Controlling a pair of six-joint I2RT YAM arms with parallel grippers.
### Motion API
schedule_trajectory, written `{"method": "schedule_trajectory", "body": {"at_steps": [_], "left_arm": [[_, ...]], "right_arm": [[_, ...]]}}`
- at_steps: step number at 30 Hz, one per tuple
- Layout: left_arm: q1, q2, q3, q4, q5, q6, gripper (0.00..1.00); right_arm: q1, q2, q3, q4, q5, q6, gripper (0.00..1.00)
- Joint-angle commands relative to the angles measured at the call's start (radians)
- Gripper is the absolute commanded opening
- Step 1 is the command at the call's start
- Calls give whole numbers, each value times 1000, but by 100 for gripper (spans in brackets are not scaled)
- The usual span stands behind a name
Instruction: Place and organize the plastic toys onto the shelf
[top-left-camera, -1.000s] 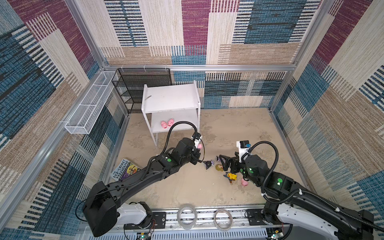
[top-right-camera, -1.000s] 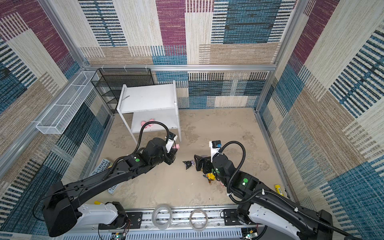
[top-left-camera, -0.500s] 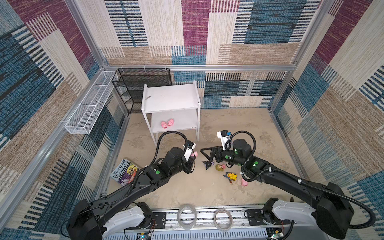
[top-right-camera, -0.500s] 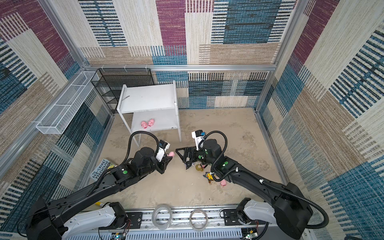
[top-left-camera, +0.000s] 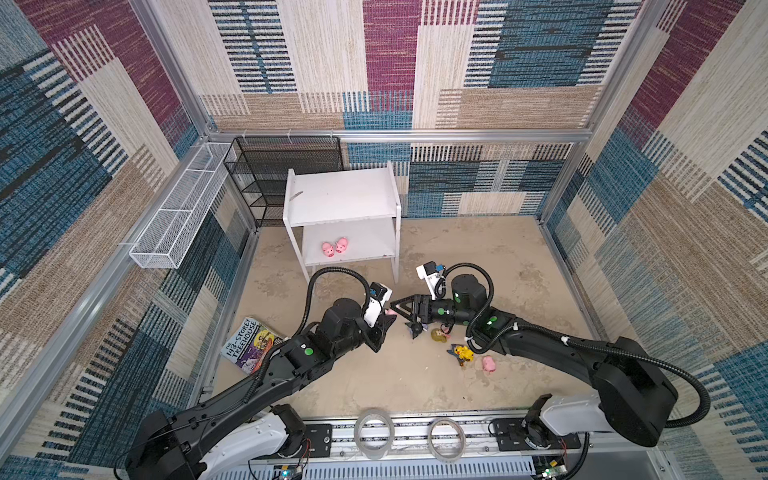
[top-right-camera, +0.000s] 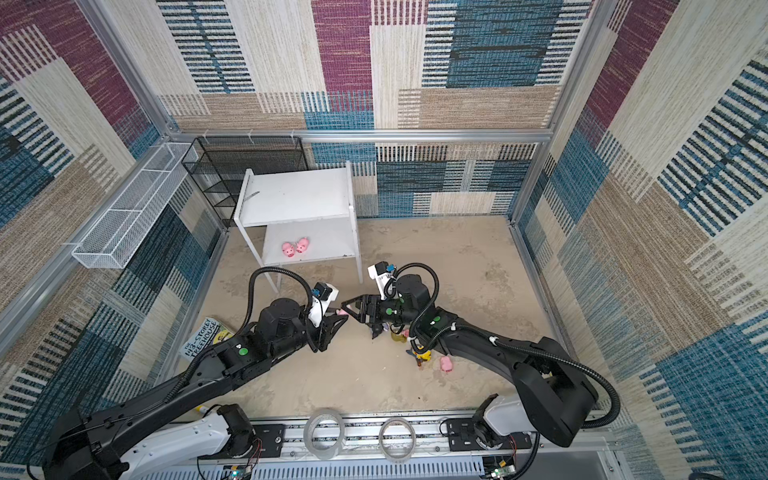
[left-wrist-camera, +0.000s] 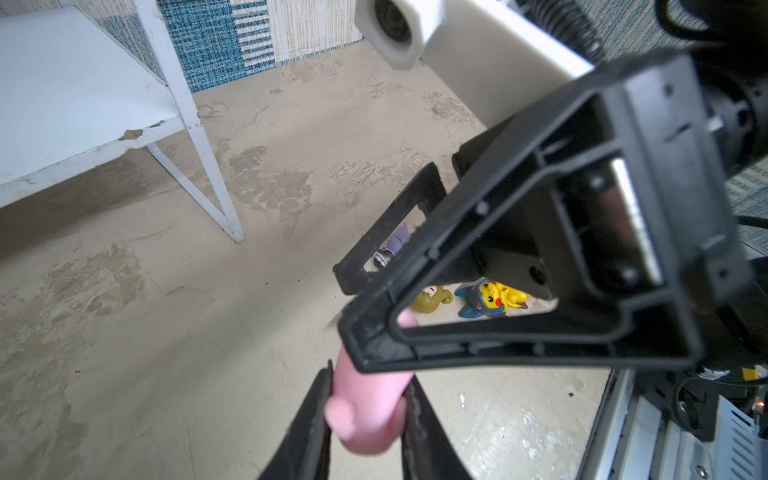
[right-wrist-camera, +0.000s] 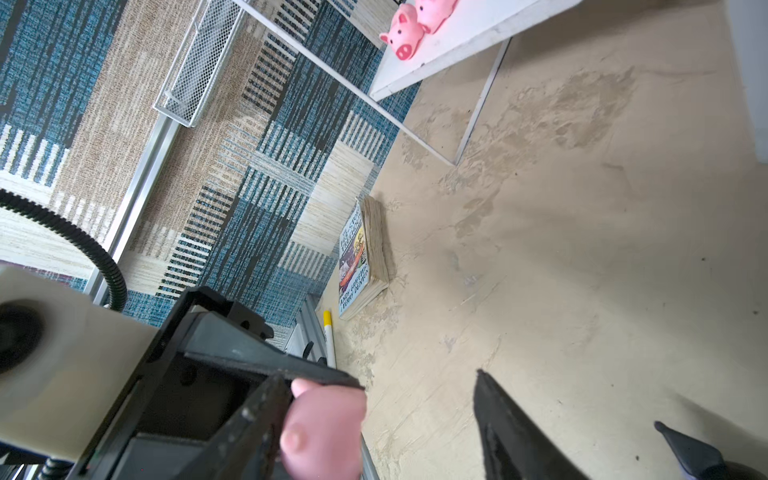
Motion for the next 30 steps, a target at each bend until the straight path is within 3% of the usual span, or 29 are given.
{"method": "schedule_trajectory", "body": {"at_steps": [1,6,8,12,18,22,26,30], "left_arm": [[0,-4,1,37,21,17,28],[0,-8,-3,43,10,21,30],[1,-11,-12,56,3,21,37],[0,-23,-44,93,-2,20,51],[1,-50,-91,146,2,20,50],[1,-70,-108,113,-54,12,51],[1,-134,-149,38,-165,-73,54],[2,-201,-157,-107,-250,-152,69]], "right_arm": [[1,21,14,62,-41,27,55],[-5,17,-9,112,-56,82,40],[-13,25,-30,163,-85,134,37],[-32,36,-88,284,-126,254,35],[-53,10,-121,326,-148,321,33],[-56,-30,-87,118,-76,186,34],[-56,-79,-99,-81,19,47,35],[-3,-111,-107,-288,141,-122,40]]}}
